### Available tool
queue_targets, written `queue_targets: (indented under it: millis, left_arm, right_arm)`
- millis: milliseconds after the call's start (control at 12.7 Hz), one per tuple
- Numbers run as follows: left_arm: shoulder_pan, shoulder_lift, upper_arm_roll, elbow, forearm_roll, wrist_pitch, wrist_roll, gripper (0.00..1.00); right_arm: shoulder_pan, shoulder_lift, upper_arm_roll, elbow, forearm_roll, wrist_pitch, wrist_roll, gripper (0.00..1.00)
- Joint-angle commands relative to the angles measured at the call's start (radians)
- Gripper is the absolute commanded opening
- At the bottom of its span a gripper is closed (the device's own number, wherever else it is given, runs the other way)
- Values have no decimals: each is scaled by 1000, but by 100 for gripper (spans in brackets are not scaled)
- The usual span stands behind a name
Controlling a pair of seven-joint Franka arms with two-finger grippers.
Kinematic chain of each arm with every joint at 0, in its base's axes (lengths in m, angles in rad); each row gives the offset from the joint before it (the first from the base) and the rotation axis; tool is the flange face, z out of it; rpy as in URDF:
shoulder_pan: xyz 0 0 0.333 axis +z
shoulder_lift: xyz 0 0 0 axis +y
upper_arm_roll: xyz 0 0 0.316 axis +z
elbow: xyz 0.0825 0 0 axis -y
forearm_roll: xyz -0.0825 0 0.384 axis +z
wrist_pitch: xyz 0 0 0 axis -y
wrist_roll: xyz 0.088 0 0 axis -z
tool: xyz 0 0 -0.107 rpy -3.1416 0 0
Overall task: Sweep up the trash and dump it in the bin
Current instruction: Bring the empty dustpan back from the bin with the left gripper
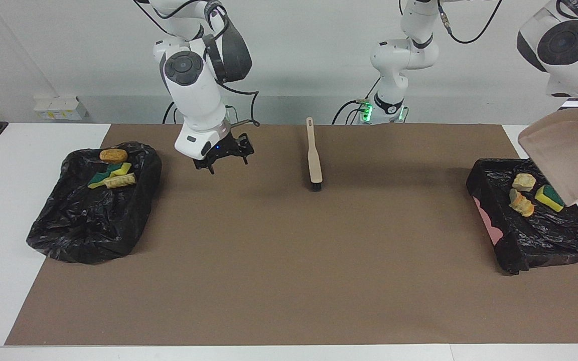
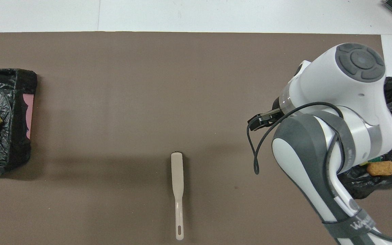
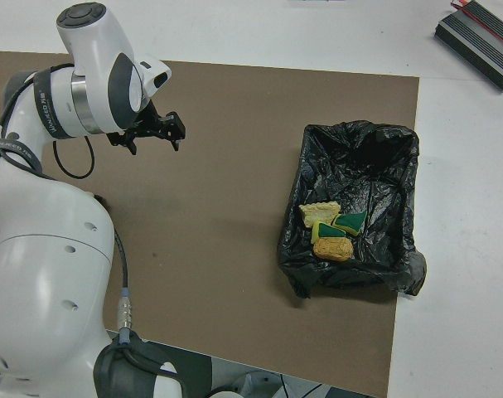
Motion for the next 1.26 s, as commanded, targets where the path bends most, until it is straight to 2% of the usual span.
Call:
queue_targets:
  millis: [0,79,395,631,789,868,1026,1184]
  left_arm:
    - [-35,2,14,47,-208,-103,-185,0]
    - [-35,2,14,50,-323,-113,-279,0]
    - [-77,25,-3,37,-653,-91,-776,0]
    - [-179,69,-3,23,-791,-45,-1049,0]
    - [-254,118,-6,18,-848,39,-1264,0]
    - [-283,150,-3,18,-902,76,-1351,0]
    - [-375,238,-3,26,-933,148,-1549,0]
    - [-423,279,-1,26,-1015,241,-1675,0]
  right_arm:
    - [-68,-4,12,43,-38,-6,-26,100]
    - [-86,-1,13,56,-45,-9,-27,100]
    - [-111,-9,10,63,-133,-17,-56,100]
    - [-142,-41,12,62,-131,-35,-55,100]
    - [-174,-49,13,50,-110,-39,-54,100]
    - [-177,-49,13,50,-108,-40,-55,100]
    - [-179,-49,13,53,-110,-61,-64,100]
    - [-180,-49,13,54,-110,-62,-66,100]
